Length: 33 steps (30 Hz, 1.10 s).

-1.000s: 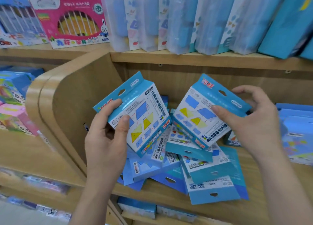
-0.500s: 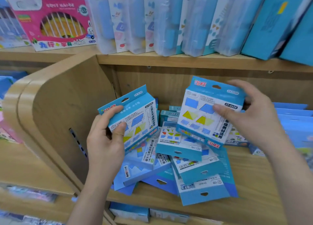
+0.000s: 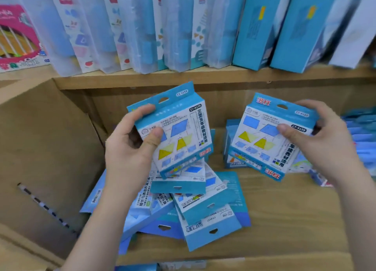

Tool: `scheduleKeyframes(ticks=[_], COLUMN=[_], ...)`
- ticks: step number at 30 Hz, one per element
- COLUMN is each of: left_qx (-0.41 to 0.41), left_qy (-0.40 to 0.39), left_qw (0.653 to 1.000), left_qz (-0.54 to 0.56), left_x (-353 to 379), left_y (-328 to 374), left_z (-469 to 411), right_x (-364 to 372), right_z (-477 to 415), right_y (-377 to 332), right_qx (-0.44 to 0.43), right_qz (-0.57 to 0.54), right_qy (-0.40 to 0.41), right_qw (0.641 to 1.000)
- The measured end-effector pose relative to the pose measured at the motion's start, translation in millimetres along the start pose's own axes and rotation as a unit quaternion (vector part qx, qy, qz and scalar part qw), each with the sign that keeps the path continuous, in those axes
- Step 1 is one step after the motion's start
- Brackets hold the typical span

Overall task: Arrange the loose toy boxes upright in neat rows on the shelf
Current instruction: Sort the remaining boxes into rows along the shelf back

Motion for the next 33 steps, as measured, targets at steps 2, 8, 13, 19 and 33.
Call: scheduleKeyframes(ticks=[2, 8, 13, 19, 33], left_qx=[-0.072, -0.206, -0.2, -0.177, -0.163], left_qy=[-0.003, 0.02, 0.022, 0.04, -0.005], left_qw=[0.997, 0.976, 0.978, 0.98, 0.976], left_qz=[0.027, 0.063, 0.051, 0.082, 0.144], left_x=[7, 10, 6, 14, 80], left_y=[-15, -40, -40, -40, -41], left_z=[4, 9, 13, 22, 51], right_x=[-8, -15, -19, -35, -76], right_z=[2, 10, 22, 55, 83], right_y=[8, 16, 13, 37, 95], right_qx=[0.019, 0.038, 0.004, -0.003, 0.066], right_qz=[-0.041, -0.071, -0.043, 0.025, 0.006], right_qy=[0.009, -0.005, -0.077, -0.122, -0.114], right_qw=[0.999, 0.997, 0.996, 0.992, 0.991])
Point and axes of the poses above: each hand's wrist, its own z-axis away from the middle knuckle, its own x-axis out of the palm, y = z × x, the point moved 5 cm from there along -z, towards the middle knuckle, and after that the axes turned 9 degrees about y, right-handed, at the moved point
